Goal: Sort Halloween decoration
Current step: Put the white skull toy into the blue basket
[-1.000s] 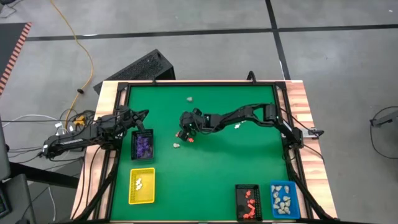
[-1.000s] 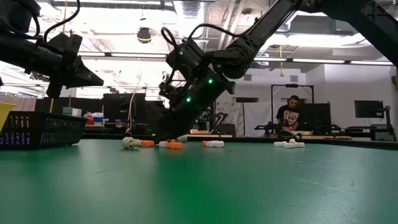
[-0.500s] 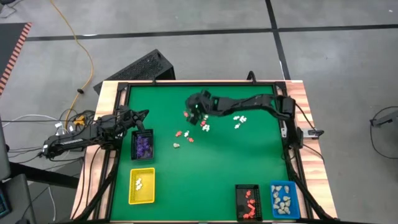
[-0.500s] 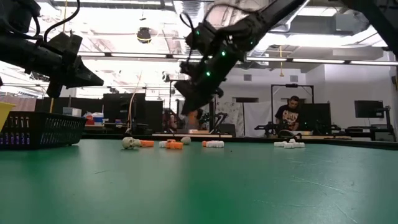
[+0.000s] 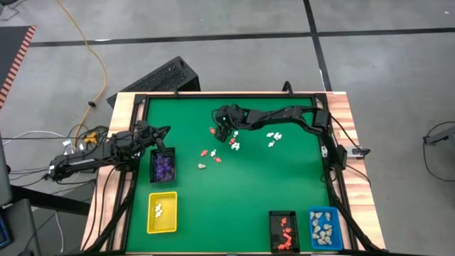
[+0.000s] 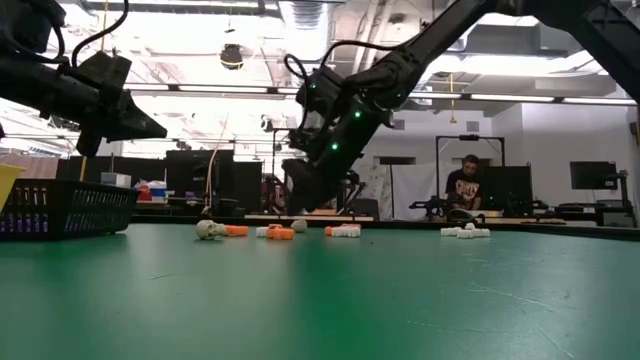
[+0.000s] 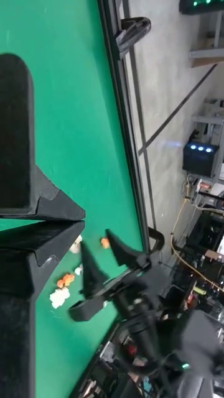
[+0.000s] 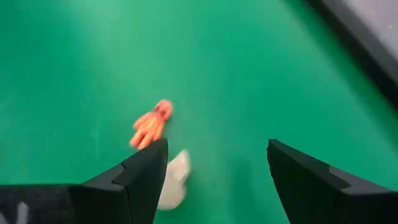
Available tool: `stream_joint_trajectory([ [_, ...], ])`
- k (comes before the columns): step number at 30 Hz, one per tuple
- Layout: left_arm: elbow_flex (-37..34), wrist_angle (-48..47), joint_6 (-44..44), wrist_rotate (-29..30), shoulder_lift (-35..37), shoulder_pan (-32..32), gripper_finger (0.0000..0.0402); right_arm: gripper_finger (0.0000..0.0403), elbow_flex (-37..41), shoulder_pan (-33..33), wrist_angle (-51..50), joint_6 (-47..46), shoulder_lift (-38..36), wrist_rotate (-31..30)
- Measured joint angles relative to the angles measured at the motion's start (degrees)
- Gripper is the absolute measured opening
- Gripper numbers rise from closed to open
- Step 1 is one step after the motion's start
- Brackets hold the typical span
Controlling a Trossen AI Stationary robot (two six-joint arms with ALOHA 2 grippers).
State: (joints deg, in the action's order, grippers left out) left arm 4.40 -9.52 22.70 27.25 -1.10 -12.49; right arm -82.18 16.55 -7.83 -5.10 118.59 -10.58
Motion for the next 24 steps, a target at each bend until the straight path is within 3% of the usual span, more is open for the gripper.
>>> stream_joint_trajectory([
  [16,0.0,0.0,0.2,-0.1,0.0,0.0,0.0,0.0286,-0.3,-1.4,0.5,-1.2,5.1,0.1],
  [20,0.0,0.0,0.3,0.0,-0.1,0.0,0.0,0.026,-0.3,-1.5,0.0,-2.8,5.2,-0.1],
  [24,0.0,0.0,0.4,0.0,-0.1,0.0,0.0,0.0209,-0.3,-1.4,-0.3,-3.5,5.3,0.1],
])
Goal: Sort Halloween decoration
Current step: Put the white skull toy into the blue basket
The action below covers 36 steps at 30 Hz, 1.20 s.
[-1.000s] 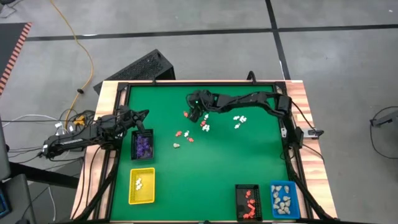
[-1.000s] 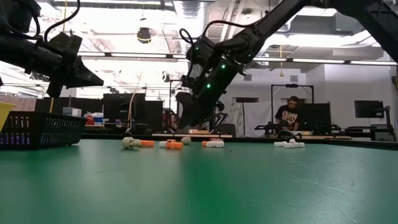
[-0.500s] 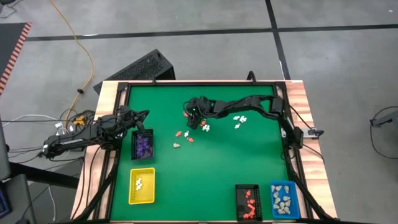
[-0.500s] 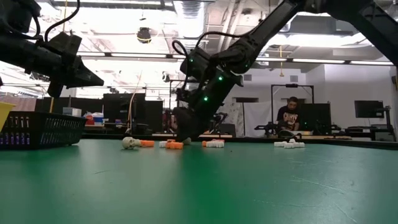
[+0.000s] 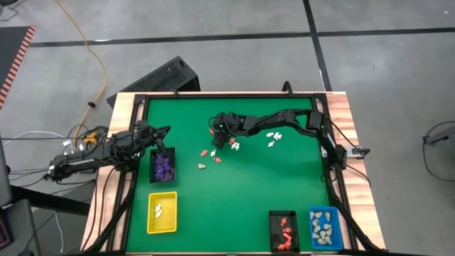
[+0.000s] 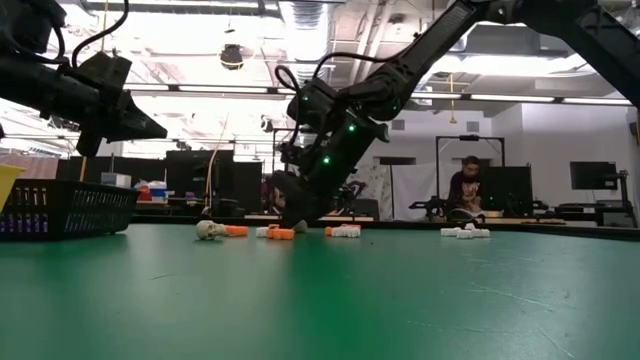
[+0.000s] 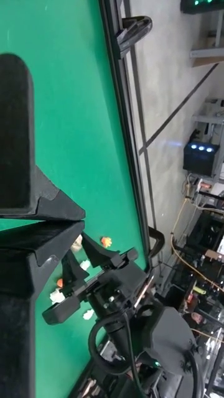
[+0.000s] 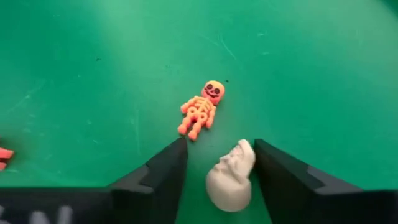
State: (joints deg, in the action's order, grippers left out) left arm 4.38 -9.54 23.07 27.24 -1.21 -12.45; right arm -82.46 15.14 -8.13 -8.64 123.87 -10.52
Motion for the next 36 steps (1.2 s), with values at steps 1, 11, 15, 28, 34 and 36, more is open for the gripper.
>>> stream_joint_trajectory([
  [1,0.0,0.0,0.0,0.0,0.0,0.0,0.0,0.0195,0.0,0.0,-0.1,-0.2,0.0,0.0],
  [11,0.0,0.0,0.0,-0.1,0.0,0.0,0.0,0.0082,0.1,-0.5,-1.0,-1.9,0.1,0.0],
  [15,0.0,0.0,0.0,-0.1,0.0,0.0,0.0,0.0068,0.1,-1.2,-1.5,-1.9,-0.3,-2.4],
  [28,0.0,0.0,0.0,-0.3,0.0,0.0,0.0,0.0064,0.2,-4.5,-15.2,-0.4,-10.2,-6.0],
  [34,0.0,0.0,0.0,-0.6,-0.3,0.0,0.0,0.0064,0.2,-8.5,-30.0,-2.8,-19.1,-2.7],
  [36,0.0,0.0,0.0,-0.5,-0.3,0.0,0.0,0.0064,0.2,-10.8,-36.5,-5.6,-22.3,-1.6],
])
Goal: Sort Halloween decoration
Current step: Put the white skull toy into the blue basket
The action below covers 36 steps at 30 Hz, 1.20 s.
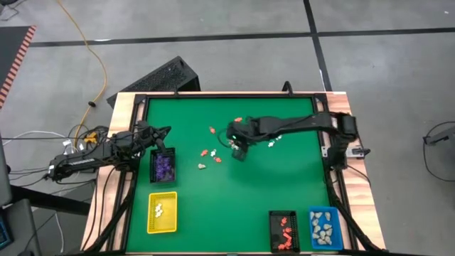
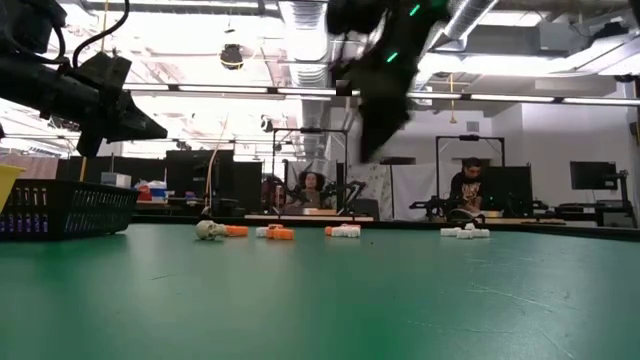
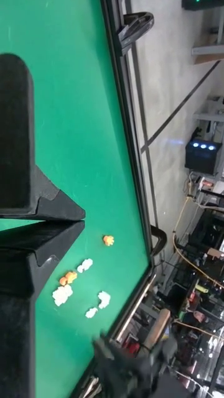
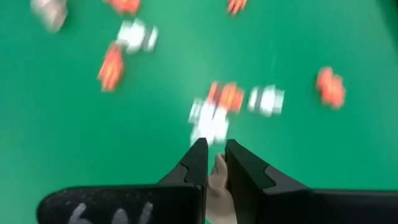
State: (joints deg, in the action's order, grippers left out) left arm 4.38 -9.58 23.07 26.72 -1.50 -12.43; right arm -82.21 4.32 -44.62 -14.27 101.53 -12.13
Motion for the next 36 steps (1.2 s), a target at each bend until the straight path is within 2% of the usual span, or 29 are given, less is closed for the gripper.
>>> stream_joint_trajectory([
  [5,0.0,0.0,0.1,0.1,0.0,0.0,0.0,0.0064,0.1,-9.2,-16.9,-13.1,-6.8,0.1],
  [11,0.0,0.0,0.2,0.1,0.0,0.0,0.0,0.0064,0.1,-24.4,-34.0,-37.1,-10.6,0.6],
  [16,0.0,0.0,1.3,0.1,0.0,0.0,0.0,0.0064,0.1,-36.5,-44.3,-57.0,-10.8,7.4],
  [22,0.0,0.0,1.8,-0.3,0.0,0.0,0.0,0.0064,0.1,-48.7,-44.9,-76.7,-10.7,14.1],
  [25,0.0,0.0,1.9,-0.5,0.0,0.0,0.0,0.0064,0.1,-54.1,-45.0,-86.1,-10.7,13.4],
  [27,0.0,0.0,2.0,-0.5,0.0,0.0,0.0,0.0064,0.1,-57.2,-44.8,-90.5,-10.7,10.1],
  [30,0.0,0.0,2.1,-0.5,0.0,0.0,0.0,0.0064,0.0,-60.6,-44.7,-94.8,-10.5,4.4],
  [36,0.0,0.0,2.1,-0.5,0.0,0.0,0.0,0.0066,0.0,-63.7,-37.5,-93.9,-10.3,2.8],
])
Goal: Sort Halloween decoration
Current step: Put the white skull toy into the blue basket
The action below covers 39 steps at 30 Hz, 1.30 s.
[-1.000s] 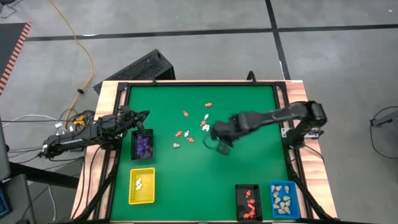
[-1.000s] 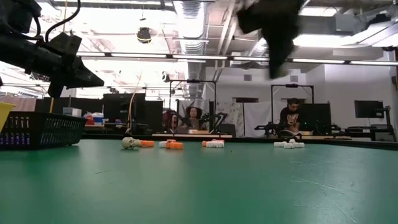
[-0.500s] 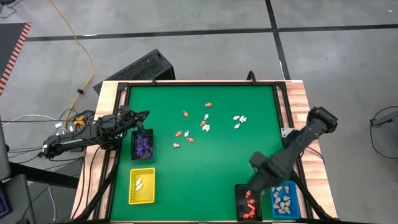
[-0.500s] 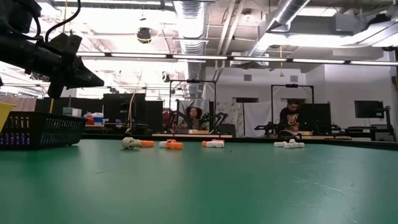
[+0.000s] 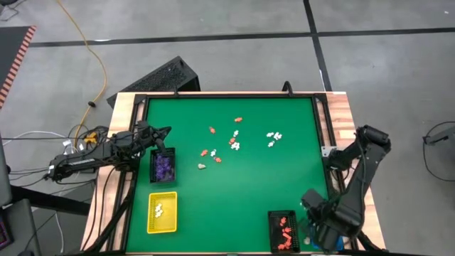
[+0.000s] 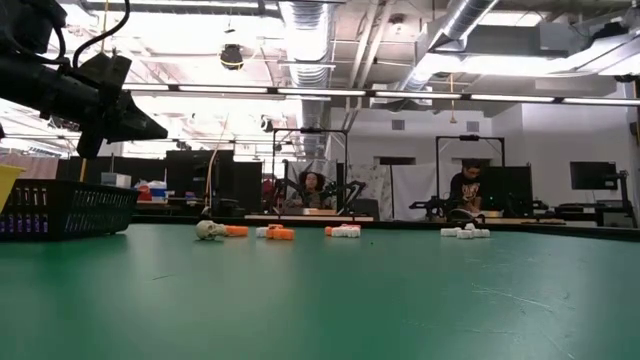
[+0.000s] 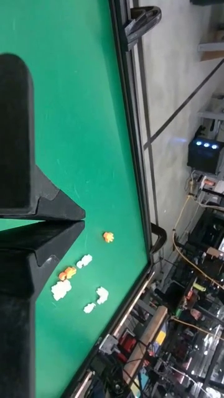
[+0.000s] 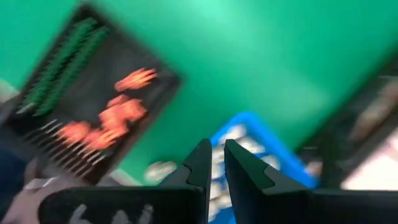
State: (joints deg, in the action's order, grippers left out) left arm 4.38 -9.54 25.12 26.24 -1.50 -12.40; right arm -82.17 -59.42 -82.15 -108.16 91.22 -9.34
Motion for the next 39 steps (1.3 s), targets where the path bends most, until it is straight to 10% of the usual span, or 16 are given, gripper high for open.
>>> stream_joint_trajectory([
  [12,0.0,0.0,0.3,0.0,0.0,0.0,0.0,0.0077,0.0,0.6,22.8,16.6,9.4,14.2],
  [23,0.0,0.0,0.5,0.0,0.0,0.0,0.0,0.024,0.0,3.2,24.6,35.6,16.9,20.8],
  [39,0.0,0.0,0.6,0.0,0.0,0.0,0.0,0.0249,0.0,2.4,20.4,48.2,16.9,15.3],
])
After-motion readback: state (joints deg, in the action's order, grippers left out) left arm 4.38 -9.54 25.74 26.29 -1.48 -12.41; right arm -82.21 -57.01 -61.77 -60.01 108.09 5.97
